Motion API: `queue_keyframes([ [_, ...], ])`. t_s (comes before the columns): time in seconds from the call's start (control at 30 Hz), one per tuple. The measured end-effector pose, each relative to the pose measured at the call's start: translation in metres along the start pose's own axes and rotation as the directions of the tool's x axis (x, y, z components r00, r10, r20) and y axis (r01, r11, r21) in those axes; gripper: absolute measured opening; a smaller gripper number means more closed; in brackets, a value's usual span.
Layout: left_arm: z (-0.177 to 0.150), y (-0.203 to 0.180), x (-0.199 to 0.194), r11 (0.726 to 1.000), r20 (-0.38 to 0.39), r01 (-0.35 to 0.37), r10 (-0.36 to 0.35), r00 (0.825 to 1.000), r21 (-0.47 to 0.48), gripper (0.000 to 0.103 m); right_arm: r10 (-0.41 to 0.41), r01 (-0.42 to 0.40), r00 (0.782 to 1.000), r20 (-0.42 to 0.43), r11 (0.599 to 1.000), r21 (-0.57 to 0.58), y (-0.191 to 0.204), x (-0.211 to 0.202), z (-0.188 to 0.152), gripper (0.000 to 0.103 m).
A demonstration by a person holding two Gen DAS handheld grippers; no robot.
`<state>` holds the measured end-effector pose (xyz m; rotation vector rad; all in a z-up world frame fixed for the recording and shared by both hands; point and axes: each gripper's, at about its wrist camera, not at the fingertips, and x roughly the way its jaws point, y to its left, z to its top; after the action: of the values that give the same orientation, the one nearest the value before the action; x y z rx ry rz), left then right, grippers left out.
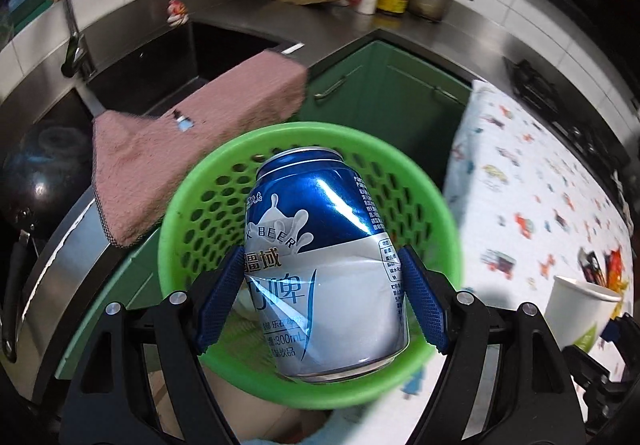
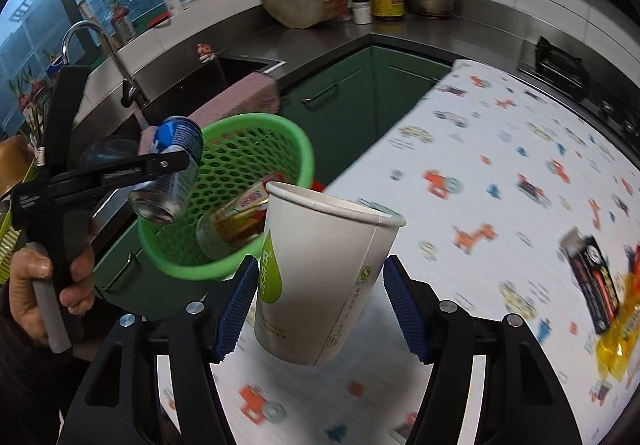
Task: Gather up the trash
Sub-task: 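Release the can into the green basket with left tool while right tool drops the cup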
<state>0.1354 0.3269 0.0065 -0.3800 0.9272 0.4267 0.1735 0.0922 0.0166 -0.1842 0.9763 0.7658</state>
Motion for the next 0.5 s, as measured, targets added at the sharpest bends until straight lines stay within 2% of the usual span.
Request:
queue_keyframes([
  [0.3, 0.0, 0.037, 0.026, 0.997, -0.049, -0.044, 0.042, 0.998, -0.055, 0.077, 0.046, -0.046, 0.999, -0.003, 0.998, -0.035, 0.033, 0.029, 0.025, 0.063],
  [0.5, -0.001, 0.055, 0.025, 0.994, -0.049, -0.049, 0.045, 0.998, -0.094, 0.084, 0.071, -0.072, 0.997, -0.008, 0.996, -0.049, 0.053, 0.05, 0.037, 0.063],
])
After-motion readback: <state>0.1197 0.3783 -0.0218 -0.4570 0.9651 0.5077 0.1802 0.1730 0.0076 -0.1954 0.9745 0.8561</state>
